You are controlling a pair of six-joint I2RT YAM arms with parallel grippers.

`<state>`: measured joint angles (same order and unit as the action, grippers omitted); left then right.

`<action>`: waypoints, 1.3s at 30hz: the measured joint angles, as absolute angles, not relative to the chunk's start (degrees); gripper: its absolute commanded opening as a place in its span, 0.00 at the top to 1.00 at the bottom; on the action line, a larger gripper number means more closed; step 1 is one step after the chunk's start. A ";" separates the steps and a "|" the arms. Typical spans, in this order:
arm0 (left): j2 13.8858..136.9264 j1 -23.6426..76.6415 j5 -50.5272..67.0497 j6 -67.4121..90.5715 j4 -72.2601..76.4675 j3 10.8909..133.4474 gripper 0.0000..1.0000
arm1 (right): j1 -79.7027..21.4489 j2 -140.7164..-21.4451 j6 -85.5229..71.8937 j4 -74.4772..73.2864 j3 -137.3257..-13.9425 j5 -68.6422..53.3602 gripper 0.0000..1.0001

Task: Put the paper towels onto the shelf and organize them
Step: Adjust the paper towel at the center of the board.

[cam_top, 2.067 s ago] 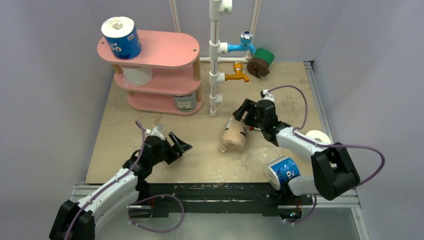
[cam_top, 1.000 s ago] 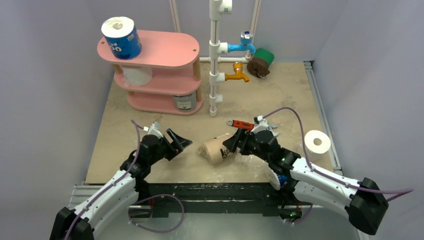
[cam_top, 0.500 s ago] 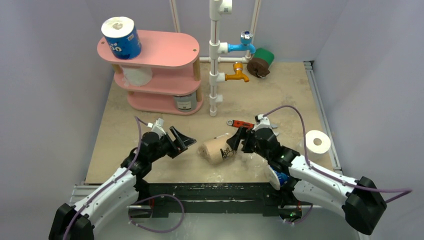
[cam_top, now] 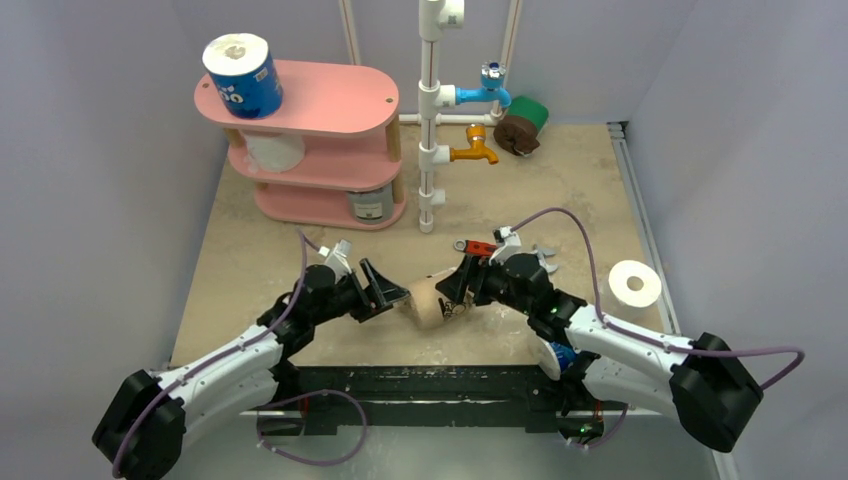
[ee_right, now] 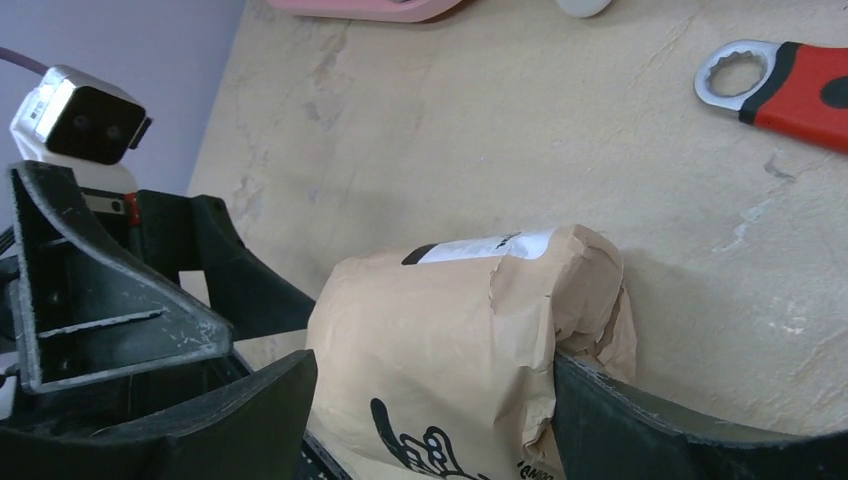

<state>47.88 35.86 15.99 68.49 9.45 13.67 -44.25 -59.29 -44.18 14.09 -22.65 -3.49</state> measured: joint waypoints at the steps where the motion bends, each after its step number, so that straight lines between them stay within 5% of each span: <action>1: 48.25 36.07 15.84 68.53 9.67 13.67 0.22 | -44.27 -59.24 -44.62 14.79 -22.31 -4.19 0.17; 22: 59.70 36.14 12.01 69.21 13.19 16.82 0.22 | -49.01 -63.79 -51.51 23.94 -20.21 -10.63 0.15; 39: 56.58 36.14 11.77 66.76 10.22 18.37 0.22 | -49.12 -52.38 -49.25 13.65 -18.74 -7.05 0.15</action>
